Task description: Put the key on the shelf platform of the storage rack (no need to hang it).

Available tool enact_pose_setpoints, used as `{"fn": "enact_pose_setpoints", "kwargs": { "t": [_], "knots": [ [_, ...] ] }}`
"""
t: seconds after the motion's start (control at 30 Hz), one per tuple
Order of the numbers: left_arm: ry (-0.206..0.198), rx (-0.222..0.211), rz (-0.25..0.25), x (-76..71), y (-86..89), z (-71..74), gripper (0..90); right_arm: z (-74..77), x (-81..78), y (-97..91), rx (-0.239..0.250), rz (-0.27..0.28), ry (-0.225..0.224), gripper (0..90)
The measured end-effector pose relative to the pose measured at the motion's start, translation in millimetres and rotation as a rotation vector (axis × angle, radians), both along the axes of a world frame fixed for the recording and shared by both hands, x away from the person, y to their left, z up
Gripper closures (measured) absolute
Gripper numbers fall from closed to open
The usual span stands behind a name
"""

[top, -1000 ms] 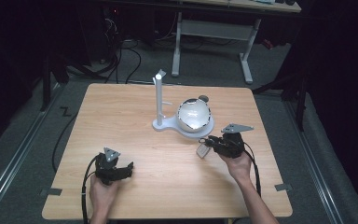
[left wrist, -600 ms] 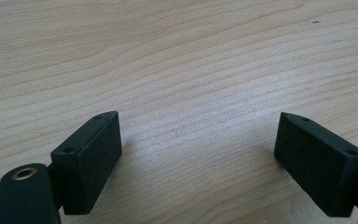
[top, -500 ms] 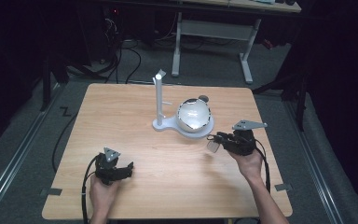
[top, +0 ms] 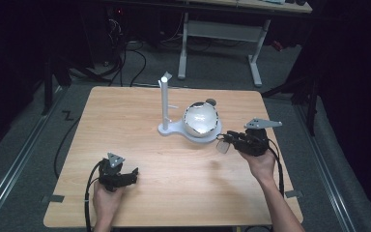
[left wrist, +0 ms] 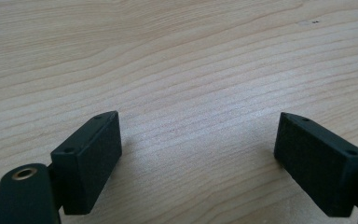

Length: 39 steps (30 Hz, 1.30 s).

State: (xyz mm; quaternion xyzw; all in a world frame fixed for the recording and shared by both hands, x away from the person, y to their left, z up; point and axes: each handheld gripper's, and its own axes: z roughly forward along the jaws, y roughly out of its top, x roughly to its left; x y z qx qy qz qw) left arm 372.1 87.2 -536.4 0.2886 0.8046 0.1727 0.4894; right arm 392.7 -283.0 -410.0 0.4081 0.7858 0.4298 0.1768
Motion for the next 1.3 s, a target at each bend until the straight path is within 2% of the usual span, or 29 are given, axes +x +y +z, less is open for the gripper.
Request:
{"fn": "enact_pose_setpoints", "kwargs": {
  "t": [0.27,0.63,0.87,1.0,1.3],
  "knots": [
    [0.000,0.000,0.000,0.0,0.0,0.0,15.3,13.1,8.9,4.6,0.007,0.014,-0.019,74.3],
    [0.000,-0.001,0.000,-0.2,-0.2,0.0,15.4,21.9,25.2,8.8,0.021,0.008,-0.029,74.3],
    [0.000,-0.001,0.000,-0.2,-0.2,0.1,15.4,29.0,38.2,15.0,0.011,0.008,-0.033,74.3],
    [0.000,0.000,-0.002,-0.2,0.0,0.0,15.4,30.7,47.6,22.1,-0.023,0.007,-0.032,74.3],
    [0.000,-0.001,-0.001,-0.3,-0.3,0.1,15.5,29.5,61.5,25.6,-0.026,-0.010,-0.020,74.3]
  ]
}}
